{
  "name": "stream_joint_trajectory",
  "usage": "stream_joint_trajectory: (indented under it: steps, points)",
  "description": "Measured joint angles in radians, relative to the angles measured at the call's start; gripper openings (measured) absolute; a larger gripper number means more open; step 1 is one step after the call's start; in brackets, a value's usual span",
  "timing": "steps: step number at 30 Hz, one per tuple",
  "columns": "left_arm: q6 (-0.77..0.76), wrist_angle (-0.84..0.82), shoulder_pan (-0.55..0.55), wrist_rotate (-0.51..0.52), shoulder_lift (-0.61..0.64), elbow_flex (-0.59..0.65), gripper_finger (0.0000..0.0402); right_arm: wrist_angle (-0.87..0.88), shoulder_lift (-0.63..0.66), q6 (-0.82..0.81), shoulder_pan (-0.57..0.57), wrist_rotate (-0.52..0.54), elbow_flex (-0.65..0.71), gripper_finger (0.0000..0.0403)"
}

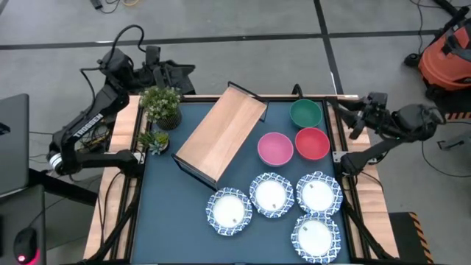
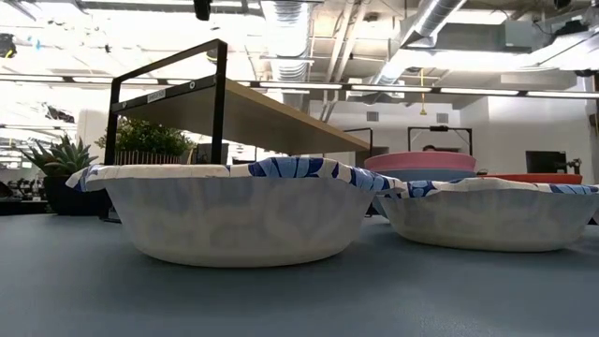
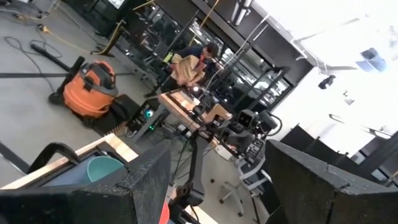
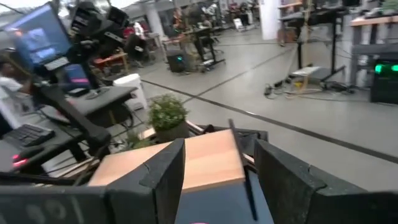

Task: Place and stack bowls onto a shelf
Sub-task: Put the orange bowl on the shelf

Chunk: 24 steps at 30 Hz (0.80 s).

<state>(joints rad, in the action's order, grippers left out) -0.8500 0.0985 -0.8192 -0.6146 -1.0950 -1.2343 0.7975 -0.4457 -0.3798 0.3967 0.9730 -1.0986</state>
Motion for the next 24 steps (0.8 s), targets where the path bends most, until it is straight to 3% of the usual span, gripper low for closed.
stream_joint_trajectory:
  steps: [5,13,17,24]
  points:
    - [0.008,0.001,-0.004,0.031,-0.005,0.001,0.0243,0.117,-0.044,-0.015,-0.051,-0.011,-0.060,0.0216]
    - [0.019,-0.001,-0.017,0.047,-0.005,0.001,0.0243,0.124,-0.197,0.002,-0.110,-0.189,-0.165,0.0216]
    - [0.042,-0.001,-0.017,0.053,-0.005,0.001,0.0243,0.117,-0.296,0.089,-0.147,-0.232,-0.253,0.0216]
    - [0.079,-0.002,-0.029,0.037,-0.005,0.001,0.0243,0.290,-0.427,0.119,-0.334,-0.233,-0.439,0.0216]
